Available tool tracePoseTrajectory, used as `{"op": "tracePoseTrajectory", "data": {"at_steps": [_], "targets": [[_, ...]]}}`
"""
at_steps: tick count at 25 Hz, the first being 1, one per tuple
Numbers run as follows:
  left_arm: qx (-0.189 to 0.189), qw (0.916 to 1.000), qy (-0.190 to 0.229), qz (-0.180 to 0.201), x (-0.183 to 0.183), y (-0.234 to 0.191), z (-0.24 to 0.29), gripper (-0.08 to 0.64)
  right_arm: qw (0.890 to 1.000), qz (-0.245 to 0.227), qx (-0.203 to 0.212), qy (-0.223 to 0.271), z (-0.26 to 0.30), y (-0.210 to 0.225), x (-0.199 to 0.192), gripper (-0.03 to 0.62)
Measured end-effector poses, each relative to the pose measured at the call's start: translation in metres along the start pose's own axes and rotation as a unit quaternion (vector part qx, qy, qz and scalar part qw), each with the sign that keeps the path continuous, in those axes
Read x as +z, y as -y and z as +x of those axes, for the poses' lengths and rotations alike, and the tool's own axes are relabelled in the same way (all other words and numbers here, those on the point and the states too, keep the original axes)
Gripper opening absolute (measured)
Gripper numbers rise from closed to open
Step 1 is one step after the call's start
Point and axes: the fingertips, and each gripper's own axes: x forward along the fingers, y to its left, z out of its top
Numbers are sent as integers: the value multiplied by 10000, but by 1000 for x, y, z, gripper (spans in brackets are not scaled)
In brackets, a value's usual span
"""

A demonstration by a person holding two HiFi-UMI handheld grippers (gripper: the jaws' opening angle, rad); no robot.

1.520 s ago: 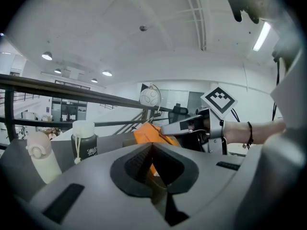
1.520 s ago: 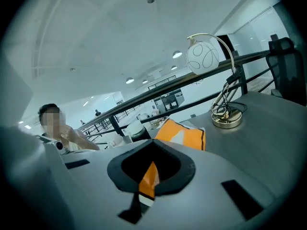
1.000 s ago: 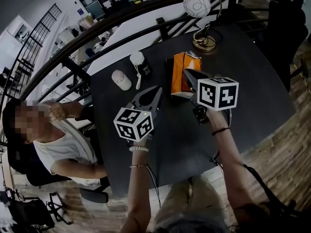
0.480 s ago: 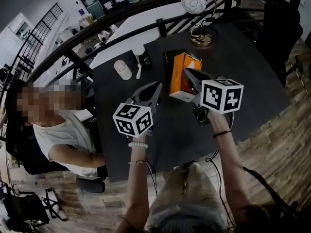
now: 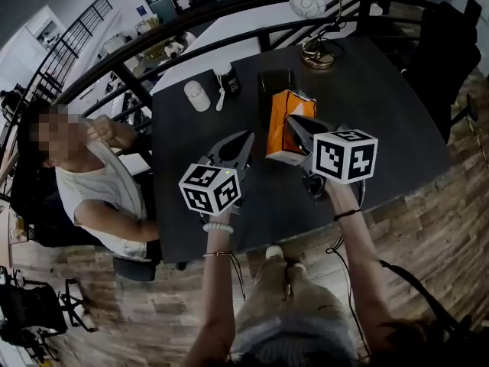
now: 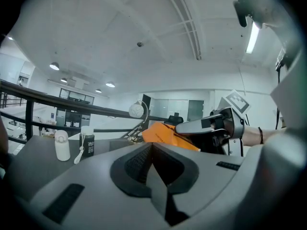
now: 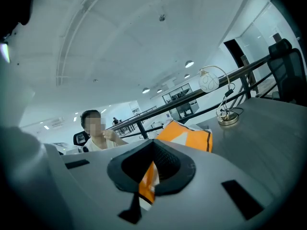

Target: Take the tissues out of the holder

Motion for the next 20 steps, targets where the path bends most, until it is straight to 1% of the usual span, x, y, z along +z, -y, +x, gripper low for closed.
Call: {"op": "tracePoseTrajectory", "data": {"at_steps": [6,11,20], "targets": [[56,10000,-50,-10,-11,24,-13,8,9997,99,171,-128,-15,-4,-18,12],[138,9997,-196,-83,-31,30,-23,8,9992,183,209,-293,-17,-3,-43,12],[57,9975,-625,-313,-77,35,-34,8,9968,362,29,-706,-13,7,-92,12]]}}
